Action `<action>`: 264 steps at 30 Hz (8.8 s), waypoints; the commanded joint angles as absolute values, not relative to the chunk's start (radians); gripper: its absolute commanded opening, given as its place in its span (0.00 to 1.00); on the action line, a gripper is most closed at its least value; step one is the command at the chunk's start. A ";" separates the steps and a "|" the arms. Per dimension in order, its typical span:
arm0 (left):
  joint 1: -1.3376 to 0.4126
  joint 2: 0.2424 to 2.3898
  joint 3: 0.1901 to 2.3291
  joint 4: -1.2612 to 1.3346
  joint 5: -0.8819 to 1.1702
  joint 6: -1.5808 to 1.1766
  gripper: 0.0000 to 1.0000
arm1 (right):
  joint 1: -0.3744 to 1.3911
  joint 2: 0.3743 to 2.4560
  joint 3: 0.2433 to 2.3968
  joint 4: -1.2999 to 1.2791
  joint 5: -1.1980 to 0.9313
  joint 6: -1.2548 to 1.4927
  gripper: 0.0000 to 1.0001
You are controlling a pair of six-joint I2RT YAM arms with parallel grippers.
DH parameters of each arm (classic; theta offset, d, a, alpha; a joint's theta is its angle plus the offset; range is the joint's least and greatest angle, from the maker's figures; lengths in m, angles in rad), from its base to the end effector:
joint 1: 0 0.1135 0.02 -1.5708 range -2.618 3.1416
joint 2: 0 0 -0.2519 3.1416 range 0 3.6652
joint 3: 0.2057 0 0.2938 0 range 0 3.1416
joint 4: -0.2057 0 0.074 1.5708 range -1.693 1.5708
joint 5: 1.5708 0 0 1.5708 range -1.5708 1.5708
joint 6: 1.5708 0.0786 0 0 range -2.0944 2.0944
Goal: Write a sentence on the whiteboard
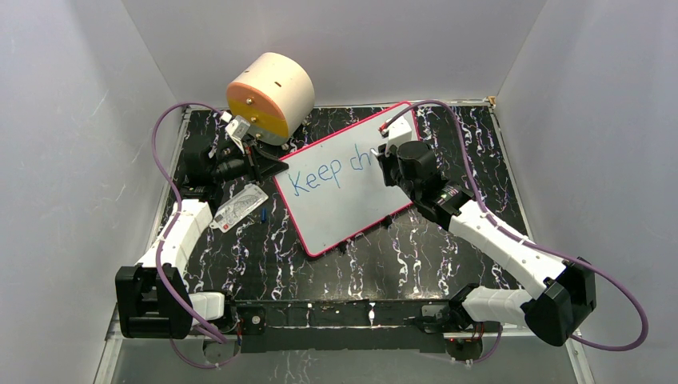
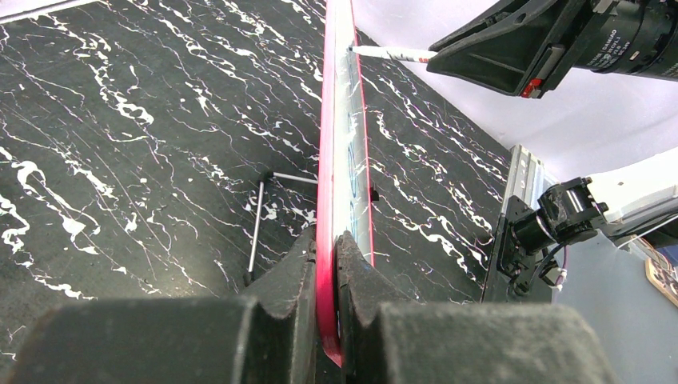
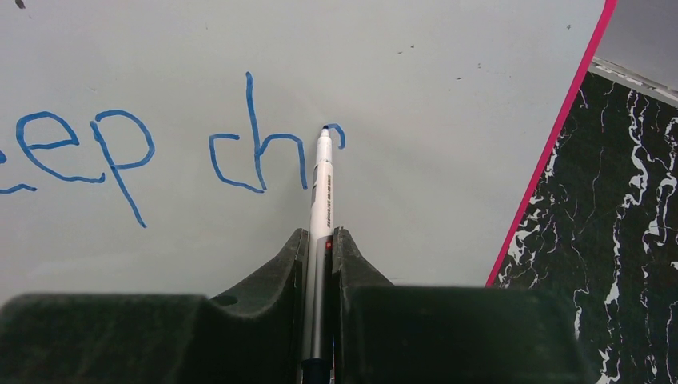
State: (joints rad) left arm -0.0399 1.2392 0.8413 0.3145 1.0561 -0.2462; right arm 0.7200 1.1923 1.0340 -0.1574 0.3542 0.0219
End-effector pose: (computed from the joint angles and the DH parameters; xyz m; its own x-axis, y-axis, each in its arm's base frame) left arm 0.3357 -0.0819 0.2862 -0.2967 -0.1082 -0.9488 0.8394 0.4443 -0.3132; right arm 0.2892 0.2174 0.3156 -0.2415 -0.1845 -0.9527 -0.3654 0.9268 -0.0868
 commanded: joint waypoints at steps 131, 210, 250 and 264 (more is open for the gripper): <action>-0.069 1.259 0.831 0.248 1.103 -0.137 0.00 | 0.666 1.169 1.043 -0.050 0.346 -0.055 0.00; -0.071 1.265 0.834 0.241 1.092 -0.137 0.00 | 0.608 1.153 1.056 -0.037 0.312 -0.037 0.00; -0.072 1.266 0.834 0.241 1.090 -0.137 0.00 | 0.584 1.141 1.019 -0.077 0.310 -0.025 0.00; -0.072 1.264 0.834 0.241 1.094 -0.137 0.00 | 0.584 1.168 1.013 -0.085 0.289 -0.019 0.00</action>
